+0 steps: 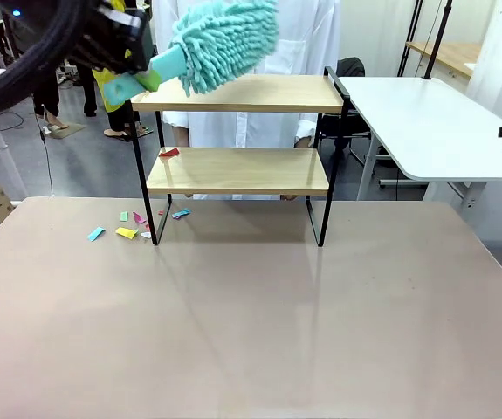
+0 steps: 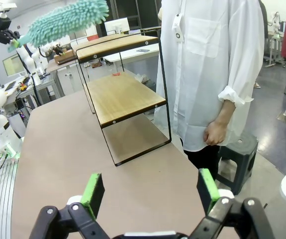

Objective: Clean the shelf.
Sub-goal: Clean the specific section of the Shelf indicated by the human with the Duster.

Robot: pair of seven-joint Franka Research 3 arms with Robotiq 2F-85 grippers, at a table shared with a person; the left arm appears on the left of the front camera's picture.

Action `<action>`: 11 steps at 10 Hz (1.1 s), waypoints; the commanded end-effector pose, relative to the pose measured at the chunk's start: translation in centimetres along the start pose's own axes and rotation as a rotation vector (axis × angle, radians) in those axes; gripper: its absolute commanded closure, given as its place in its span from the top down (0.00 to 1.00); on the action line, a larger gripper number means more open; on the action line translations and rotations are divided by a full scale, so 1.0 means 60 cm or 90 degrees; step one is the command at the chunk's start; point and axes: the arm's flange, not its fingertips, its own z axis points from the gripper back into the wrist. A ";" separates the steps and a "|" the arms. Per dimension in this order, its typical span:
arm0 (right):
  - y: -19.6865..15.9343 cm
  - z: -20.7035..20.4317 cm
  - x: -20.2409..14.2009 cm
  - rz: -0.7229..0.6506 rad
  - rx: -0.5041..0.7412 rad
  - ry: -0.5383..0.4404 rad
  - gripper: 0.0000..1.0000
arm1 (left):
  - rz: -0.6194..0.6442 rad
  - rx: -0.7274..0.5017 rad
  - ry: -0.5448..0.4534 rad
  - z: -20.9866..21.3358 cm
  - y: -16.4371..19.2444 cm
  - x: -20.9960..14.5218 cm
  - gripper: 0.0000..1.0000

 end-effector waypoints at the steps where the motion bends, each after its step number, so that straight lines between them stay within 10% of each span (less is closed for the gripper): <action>1: 0.001 0.000 0.005 0.004 0.000 0.003 1.00 | -0.103 -0.059 -0.028 0.047 0.030 -0.023 0.13; 5: 0.001 0.000 0.005 0.004 0.000 0.003 1.00 | -0.323 -0.070 0.034 0.050 0.036 -0.059 0.13; 11: 0.001 0.000 0.005 0.004 0.000 0.003 1.00 | -0.663 -0.018 0.398 -0.023 0.042 -0.088 0.13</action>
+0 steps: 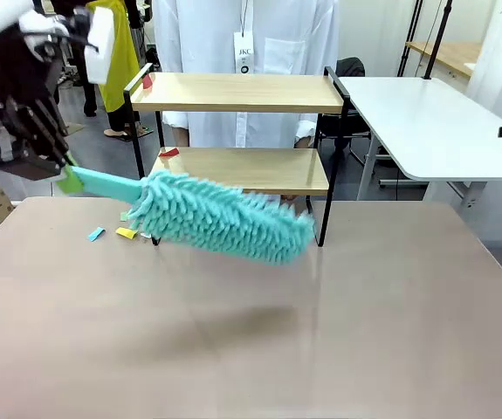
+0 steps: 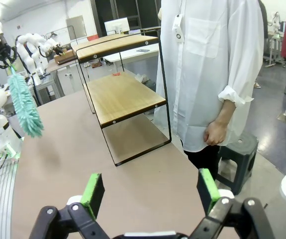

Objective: Clean the shelf.
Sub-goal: Clean the specific section of the Shelf indicated by the human with the Duster, then hand the Duster back to the human.

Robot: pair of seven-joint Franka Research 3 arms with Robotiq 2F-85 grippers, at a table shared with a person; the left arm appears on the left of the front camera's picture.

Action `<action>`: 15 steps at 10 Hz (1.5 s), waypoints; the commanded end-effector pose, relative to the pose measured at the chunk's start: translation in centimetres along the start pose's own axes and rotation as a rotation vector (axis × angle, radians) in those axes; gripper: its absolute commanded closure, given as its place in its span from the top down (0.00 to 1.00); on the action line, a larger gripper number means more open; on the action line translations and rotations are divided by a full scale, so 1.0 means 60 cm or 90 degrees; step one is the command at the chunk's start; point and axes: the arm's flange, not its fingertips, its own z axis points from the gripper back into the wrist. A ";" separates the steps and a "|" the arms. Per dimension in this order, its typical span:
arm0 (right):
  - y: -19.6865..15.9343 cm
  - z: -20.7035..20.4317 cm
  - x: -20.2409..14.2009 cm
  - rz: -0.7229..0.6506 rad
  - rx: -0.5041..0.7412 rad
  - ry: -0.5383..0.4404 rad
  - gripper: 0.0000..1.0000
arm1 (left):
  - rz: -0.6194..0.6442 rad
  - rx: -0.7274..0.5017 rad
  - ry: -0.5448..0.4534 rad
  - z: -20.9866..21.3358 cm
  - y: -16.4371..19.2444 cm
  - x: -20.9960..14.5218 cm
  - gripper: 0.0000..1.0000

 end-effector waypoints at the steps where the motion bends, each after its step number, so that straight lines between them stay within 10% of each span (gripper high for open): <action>1: 0.001 0.000 0.005 0.004 0.000 0.003 1.00 | -0.057 0.020 0.125 -0.007 0.023 0.006 0.13; 4: 0.001 0.000 0.005 0.004 0.000 0.003 1.00 | -0.076 0.004 0.221 -0.038 0.041 0.002 0.13; 15: 0.001 0.000 0.005 0.004 0.000 0.003 1.00 | -0.064 0.003 0.216 -0.057 0.038 0.004 0.13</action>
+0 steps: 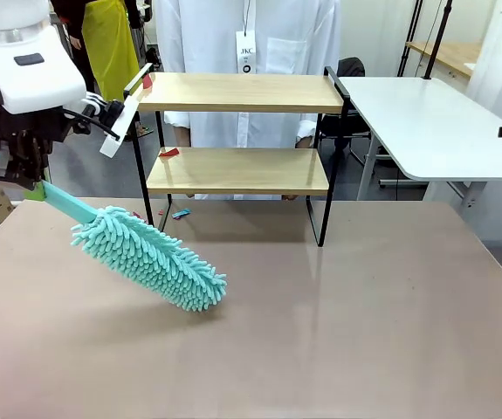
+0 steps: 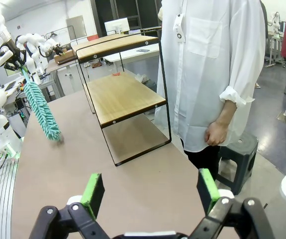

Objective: Clean the shelf.
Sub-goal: Hand the Duster back to the human.

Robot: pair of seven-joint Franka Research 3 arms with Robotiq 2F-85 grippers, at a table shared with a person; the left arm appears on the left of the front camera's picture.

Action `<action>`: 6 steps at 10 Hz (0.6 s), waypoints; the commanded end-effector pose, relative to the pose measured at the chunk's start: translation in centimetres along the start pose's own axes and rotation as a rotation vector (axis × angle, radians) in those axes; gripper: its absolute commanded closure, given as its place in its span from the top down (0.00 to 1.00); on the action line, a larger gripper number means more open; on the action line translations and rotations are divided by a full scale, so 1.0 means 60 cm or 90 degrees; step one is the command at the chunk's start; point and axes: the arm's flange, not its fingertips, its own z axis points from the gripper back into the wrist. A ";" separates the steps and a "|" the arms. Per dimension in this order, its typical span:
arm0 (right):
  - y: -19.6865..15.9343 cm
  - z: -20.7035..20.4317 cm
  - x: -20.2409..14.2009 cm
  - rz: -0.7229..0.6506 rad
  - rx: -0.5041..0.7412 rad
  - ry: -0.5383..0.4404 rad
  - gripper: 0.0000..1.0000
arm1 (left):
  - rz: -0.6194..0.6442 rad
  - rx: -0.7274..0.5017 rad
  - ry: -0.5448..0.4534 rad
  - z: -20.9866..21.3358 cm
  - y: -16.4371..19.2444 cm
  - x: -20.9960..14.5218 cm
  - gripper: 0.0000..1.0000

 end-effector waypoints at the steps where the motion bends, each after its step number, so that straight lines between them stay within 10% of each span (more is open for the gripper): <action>1: 0.001 0.000 0.005 0.004 0.000 0.003 1.00 | 0.001 0.001 -0.001 0.002 -0.003 -0.002 0.13; 6: 0.033 -0.005 0.033 0.014 0.059 -0.028 1.00 | 0.052 0.001 -0.019 0.011 -0.003 -0.008 0.13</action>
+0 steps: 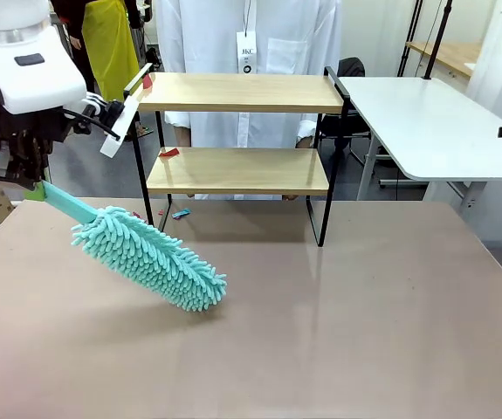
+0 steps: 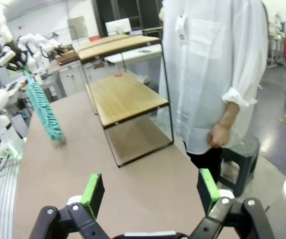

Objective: Clean the shelf.
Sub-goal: Hand the Duster back to the human.

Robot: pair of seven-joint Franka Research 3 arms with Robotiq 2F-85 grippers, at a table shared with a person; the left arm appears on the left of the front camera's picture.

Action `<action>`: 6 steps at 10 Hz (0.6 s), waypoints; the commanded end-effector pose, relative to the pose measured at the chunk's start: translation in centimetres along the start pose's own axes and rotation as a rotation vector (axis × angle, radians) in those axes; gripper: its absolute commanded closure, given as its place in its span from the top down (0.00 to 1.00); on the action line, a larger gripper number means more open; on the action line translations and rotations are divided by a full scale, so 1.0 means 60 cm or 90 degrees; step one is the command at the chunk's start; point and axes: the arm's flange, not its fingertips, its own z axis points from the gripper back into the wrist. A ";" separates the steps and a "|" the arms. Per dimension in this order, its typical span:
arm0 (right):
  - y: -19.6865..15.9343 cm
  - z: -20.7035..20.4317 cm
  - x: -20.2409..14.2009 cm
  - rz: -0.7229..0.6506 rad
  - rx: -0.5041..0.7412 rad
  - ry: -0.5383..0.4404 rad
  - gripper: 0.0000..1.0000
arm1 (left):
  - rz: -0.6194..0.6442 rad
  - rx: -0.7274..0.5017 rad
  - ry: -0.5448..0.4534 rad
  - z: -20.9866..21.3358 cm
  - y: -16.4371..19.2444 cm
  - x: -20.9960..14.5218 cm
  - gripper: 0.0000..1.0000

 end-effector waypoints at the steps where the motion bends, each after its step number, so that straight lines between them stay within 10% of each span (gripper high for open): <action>1: 0.053 -0.016 0.055 0.016 0.086 -0.048 1.00 | 0.042 0.007 -0.041 0.001 -0.003 0.000 0.13; 6: 0.220 -0.118 0.107 0.021 0.256 -0.084 1.00 | 0.091 0.004 -0.285 -0.064 -0.025 0.021 0.13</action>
